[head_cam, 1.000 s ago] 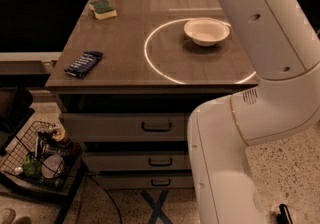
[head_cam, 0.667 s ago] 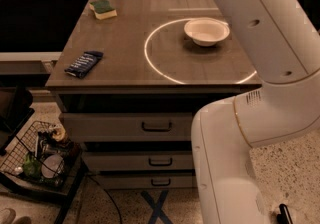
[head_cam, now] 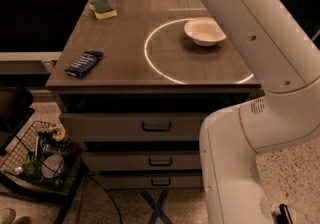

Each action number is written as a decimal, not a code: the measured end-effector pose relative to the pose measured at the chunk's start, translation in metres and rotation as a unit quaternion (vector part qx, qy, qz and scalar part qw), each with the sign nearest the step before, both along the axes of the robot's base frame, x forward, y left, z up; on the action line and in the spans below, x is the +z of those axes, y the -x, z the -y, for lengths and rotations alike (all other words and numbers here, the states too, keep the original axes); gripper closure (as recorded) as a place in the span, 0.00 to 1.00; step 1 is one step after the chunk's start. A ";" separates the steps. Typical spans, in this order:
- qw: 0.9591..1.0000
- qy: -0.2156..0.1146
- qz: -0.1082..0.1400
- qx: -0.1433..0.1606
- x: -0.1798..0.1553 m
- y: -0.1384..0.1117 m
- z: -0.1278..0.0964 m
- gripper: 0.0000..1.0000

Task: Place coke can upright

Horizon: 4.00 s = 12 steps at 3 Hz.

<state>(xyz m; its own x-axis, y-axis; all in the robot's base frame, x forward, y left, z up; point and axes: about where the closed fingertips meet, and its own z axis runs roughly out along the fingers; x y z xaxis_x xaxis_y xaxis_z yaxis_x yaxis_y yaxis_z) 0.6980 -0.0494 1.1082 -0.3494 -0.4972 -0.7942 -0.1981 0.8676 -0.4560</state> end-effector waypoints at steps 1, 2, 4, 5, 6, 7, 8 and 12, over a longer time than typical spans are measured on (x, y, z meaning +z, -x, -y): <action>0.997 -0.066 -0.029 0.010 -0.024 -0.001 0.007 1.00; 0.992 -0.114 -0.046 0.026 -0.036 -0.003 0.003 1.00; 0.991 -0.125 -0.031 0.027 -0.044 0.007 -0.003 1.00; 0.988 -0.151 0.014 0.009 -0.062 0.016 -0.011 1.00; 0.985 -0.165 0.055 -0.009 -0.078 0.029 -0.024 1.00; 0.985 -0.157 0.070 -0.029 -0.094 0.041 -0.027 1.00; 0.988 -0.122 0.082 -0.043 -0.101 0.052 -0.027 1.00; 0.952 -0.226 0.171 -0.116 -0.136 0.078 -0.066 1.00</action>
Offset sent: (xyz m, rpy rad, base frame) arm -0.0075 -0.0062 -0.0463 0.3297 0.1526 0.0687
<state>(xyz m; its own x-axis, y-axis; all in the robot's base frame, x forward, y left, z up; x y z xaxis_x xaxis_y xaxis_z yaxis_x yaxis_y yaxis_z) 0.6199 0.0162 0.9725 -0.0900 -0.0175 -0.9958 0.1164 0.9928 -0.0280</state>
